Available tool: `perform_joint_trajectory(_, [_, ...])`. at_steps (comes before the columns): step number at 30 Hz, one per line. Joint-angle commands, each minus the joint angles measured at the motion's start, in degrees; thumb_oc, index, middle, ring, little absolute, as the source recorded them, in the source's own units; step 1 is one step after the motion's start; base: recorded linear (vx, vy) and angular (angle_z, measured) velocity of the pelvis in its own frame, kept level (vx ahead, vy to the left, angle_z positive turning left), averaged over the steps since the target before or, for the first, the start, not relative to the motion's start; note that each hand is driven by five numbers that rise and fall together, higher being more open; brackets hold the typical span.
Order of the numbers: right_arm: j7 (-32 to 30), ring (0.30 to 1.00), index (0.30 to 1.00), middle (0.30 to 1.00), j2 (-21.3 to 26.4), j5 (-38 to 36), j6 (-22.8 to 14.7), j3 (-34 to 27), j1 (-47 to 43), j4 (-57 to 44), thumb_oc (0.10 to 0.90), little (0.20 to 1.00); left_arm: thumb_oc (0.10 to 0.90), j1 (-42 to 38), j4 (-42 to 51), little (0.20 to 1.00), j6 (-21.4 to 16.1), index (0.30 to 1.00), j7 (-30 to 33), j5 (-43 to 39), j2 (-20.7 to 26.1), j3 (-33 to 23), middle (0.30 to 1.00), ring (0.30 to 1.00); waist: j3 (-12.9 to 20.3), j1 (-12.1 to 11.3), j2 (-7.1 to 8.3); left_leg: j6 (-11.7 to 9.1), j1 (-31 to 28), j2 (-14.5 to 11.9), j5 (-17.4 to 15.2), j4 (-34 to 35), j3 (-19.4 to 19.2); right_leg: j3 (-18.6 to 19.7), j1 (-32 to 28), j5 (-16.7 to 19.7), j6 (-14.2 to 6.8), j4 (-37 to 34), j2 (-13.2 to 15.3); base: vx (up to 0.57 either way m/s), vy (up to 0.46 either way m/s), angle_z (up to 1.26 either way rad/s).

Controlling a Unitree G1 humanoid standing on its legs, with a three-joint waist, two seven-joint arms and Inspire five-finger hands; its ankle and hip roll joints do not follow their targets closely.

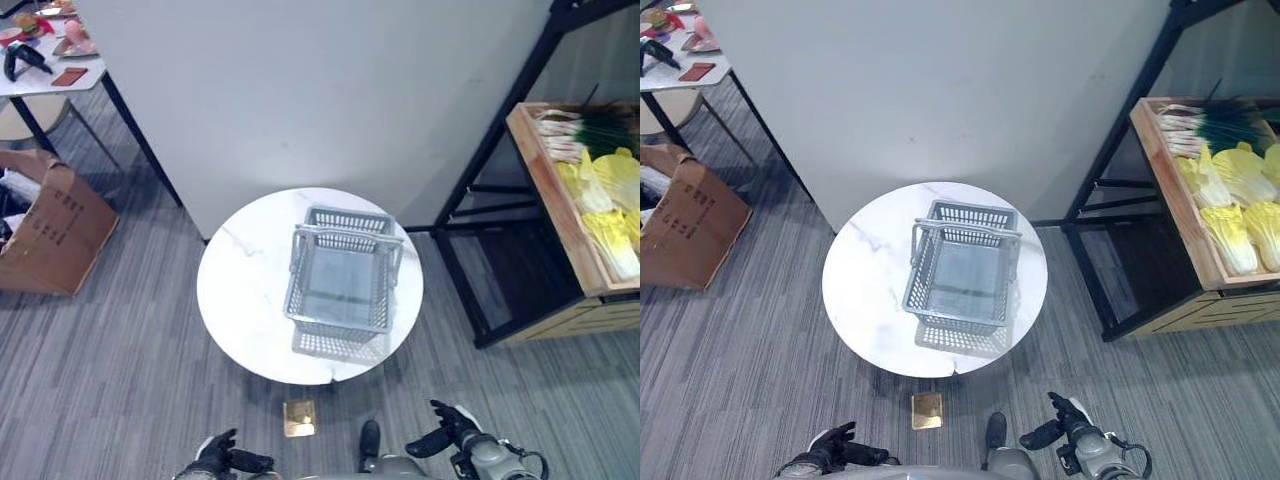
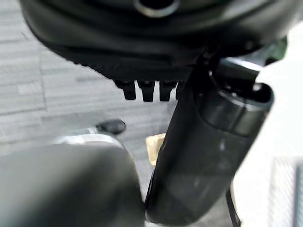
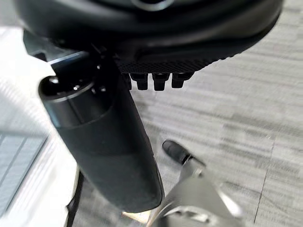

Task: Get the vegetables into the basket

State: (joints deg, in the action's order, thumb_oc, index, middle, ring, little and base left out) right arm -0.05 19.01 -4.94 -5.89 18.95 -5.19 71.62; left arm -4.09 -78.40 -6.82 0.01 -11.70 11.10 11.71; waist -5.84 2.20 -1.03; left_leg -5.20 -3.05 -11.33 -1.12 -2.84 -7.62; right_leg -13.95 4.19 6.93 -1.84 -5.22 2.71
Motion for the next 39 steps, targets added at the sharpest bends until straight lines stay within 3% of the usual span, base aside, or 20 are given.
perform_joint_trajectory(1, [-0.30, 1.000, 1.000, 1.000, 0.35, -0.11, -1.34, 1.20, -1.61, 2.08, 0.900, 1.000, 0.900, -3.03, -1.37, 1.000, -1.36, 1.000, 0.78, -0.01, 2.45, 1.09, 1.000, 1.000, -1.97, -0.23, 2.79, -3.57, 6.19, 2.09, 3.60, -7.66, 3.42, 2.03, 1.29, -1.06, -5.93, 5.30, 7.54, 0.02, -0.067, 0.02])
perform_joint_trajectory(3, [-0.76, 1.000, 1.000, 1.000, 1.02, -0.07, -1.32, 0.72, -1.81, 2.95, 0.900, 1.000, 0.900, -3.74, -1.18, 1.000, -1.32, 1.000, 0.88, -1.50, 2.63, 0.67, 1.000, 1.000, -2.49, -0.26, 2.81, -3.45, 7.46, 2.83, 3.82, -5.71, 5.25, 1.96, 0.90, -1.15, -6.06, 4.67, 7.81, 0.04, 0.051, -0.05])
perform_joint_trajectory(4, [-1.19, 1.000, 1.000, 1.000, 1.51, 0.26, -0.90, 0.03, -1.31, 3.91, 0.900, 1.000, 0.900, -3.68, -0.96, 1.000, -1.50, 1.000, 1.07, -1.83, 2.52, 0.85, 1.000, 1.000, -2.02, -0.15, 2.53, -3.19, 8.01, 0.82, 4.06, -0.46, 4.30, 2.12, 0.37, -1.31, -6.84, 3.98, 8.52, 0.11, 0.166, -0.11])
perform_joint_trajectory(6, [-1.49, 1.000, 1.000, 1.000, 2.13, 0.42, -0.84, -0.66, -0.94, 4.48, 0.900, 1.000, 0.900, -3.81, -0.92, 1.000, -1.81, 1.000, 1.43, -1.19, 2.37, 1.65, 1.000, 1.000, -1.90, -0.32, 1.99, -3.23, 9.73, -0.81, 6.65, 2.62, 3.92, 2.66, 0.47, -1.71, -7.35, 4.43, 9.05, 0.13, 0.202, 0.06])
perform_joint_trajectory(9, [-1.30, 1.000, 1.000, 1.000, 2.02, 1.18, -0.70, -0.97, -0.82, 4.79, 0.900, 1.000, 0.900, -3.98, -1.09, 1.000, -1.77, 1.000, 1.10, -0.77, 2.75, 2.05, 1.000, 1.000, -1.82, 0.03, 1.84, -2.70, 9.34, -0.09, 6.16, 2.96, 3.81, 4.35, 0.59, -2.20, -7.73, 5.94, 9.97, 0.11, 0.206, -0.16])
perform_joint_trajectory(13, [-1.09, 1.000, 1.000, 1.000, 1.18, 1.59, -0.35, -1.38, -0.15, 4.91, 0.900, 1.000, 0.900, -3.98, -1.34, 1.000, -1.70, 1.000, 1.11, 0.03, 3.39, 2.02, 1.000, 1.000, -1.52, 0.18, 2.91, -1.63, 7.27, 1.77, 5.18, 4.51, 1.62, 6.09, 1.09, -0.19, -8.94, 6.23, 11.72, 0.06, 0.198, -0.40])
perform_joint_trajectory(14, [-1.58, 1.000, 1.000, 1.000, 0.55, 0.87, -0.39, -2.11, -0.30, 4.72, 0.900, 1.000, 0.900, -3.78, -1.42, 1.000, -1.79, 1.000, 1.40, 0.78, 3.83, 1.96, 1.000, 1.000, -1.47, 0.20, 3.73, -0.68, 6.14, 3.10, 4.59, 5.52, -0.04, 7.10, 1.89, 1.89, -9.91, 6.24, 12.83, 0.04, 0.186, -0.37])
perform_joint_trajectory(17, [-1.78, 1.000, 1.000, 1.000, -0.05, 0.31, -0.47, -2.34, -0.50, 4.36, 0.900, 1.000, 0.900, -3.66, -1.59, 1.000, -1.66, 1.000, 1.42, 0.91, 4.40, 1.73, 1.000, 1.000, -1.46, -0.02, 4.21, -0.16, 4.65, 3.49, 4.47, 6.82, -1.83, 7.50, 2.51, 2.96, -10.50, 6.72, 13.30, 0.03, 0.148, -0.35])
perform_joint_trajectory(23, [-2.53, 1.000, 1.000, 1.000, -1.19, -0.53, -0.38, -3.13, -0.36, 4.55, 0.900, 1.000, 0.900, -2.93, -2.22, 1.000, -1.49, 1.000, 1.77, 0.93, 5.55, 0.55, 1.000, 1.000, -0.36, -0.53, 5.62, 0.17, 1.79, 3.88, 3.33, 7.84, -4.52, 4.03, 1.75, 5.53, -11.78, 6.55, 14.51, 0.05, 0.052, -0.27])
perform_joint_trajectory(29, [-4.73, 1.000, 1.000, 1.000, 0.83, -1.44, -0.46, -6.70, -0.20, 6.49, 0.900, 1.000, 0.900, -3.24, -3.20, 1.000, -1.03, 1.000, 2.33, 1.20, 6.07, -0.85, 1.000, 1.000, 1.88, -0.28, 5.85, -0.76, 0.92, 3.23, 2.90, 7.84, -4.85, 2.51, -0.94, 4.96, -11.81, 2.15, 14.24, 0.05, -0.015, -0.04])
perform_joint_trajectory(31, [-6.50, 1.000, 1.000, 1.000, 3.02, -1.47, -0.56, -8.97, -0.71, 7.03, 0.900, 1.000, 0.900, -3.20, -3.88, 1.000, -0.67, 1.000, 2.74, 1.74, 6.87, -1.56, 1.000, 1.000, 2.28, -0.28, 5.80, -1.07, 0.84, 3.00, 2.89, 7.84, -4.97, 2.04, -1.54, 4.77, -11.80, 1.29, 14.14, 0.00, 0.000, 0.00])
perform_joint_trajectory(33, [-8.61, 1.000, 1.000, 1.000, 8.30, 2.71, -0.11, -9.73, -2.91, 5.76, 0.900, 1.000, 0.900, -3.42, -3.88, 1.000, -0.35, 1.000, 2.24, 2.25, 8.35, -2.36, 1.000, 1.000, 2.71, -0.43, 5.60, -1.53, 0.92, 2.82, 3.01, 7.84, -5.05, 1.88, -2.03, 4.75, -11.92, 0.40, 14.16, -0.02, -0.002, 0.01])
perform_joint_trajectory(36, [-14.16, 1.000, 1.000, 1.000, 20.85, 20.64, 1.15, -9.28, -2.22, -17.26, 0.900, 1.000, 0.900, 0.02, -0.27, 1.000, -1.22, 1.000, 1.69, 2.14, 8.16, -3.79, 1.000, 1.000, 2.13, -0.34, 4.91, -1.87, 0.67, 2.52, 3.13, 7.84, -4.98, 2.04, -2.21, 5.21, -12.40, 0.22, 14.21, -0.04, 0.011, -0.03])
perform_joint_trajectory(37, [-14.11, 1.000, 1.000, 1.000, 20.87, 20.68, 1.23, -9.39, -2.08, -17.42, 0.900, 1.000, 0.900, 0.02, -0.25, 1.000, -1.21, 1.000, 1.69, 2.14, 8.15, -3.74, 1.000, 1.000, 2.27, -0.34, 4.94, -1.83, 0.87, 2.59, 3.26, 7.84, -4.95, 2.04, -2.02, 5.30, -12.39, 0.22, 14.28, -0.02, 0.006, -0.10])
perform_joint_trajectory(39, [-16.01, 1.000, 1.000, 1.000, 25.55, 25.65, 1.49, -13.09, -0.44, -30.88, 0.900, 1.000, 0.900, 1.01, 0.06, 1.000, -1.42, 1.000, 2.08, 2.25, 6.95, -4.59, 1.000, 1.000, 2.25, -0.11, 4.83, -1.83, 0.76, 2.55, 3.17, 7.84, -5.02, 1.94, -2.14, 5.29, -12.57, 0.22, 14.34, -0.02, -0.002, -0.06])
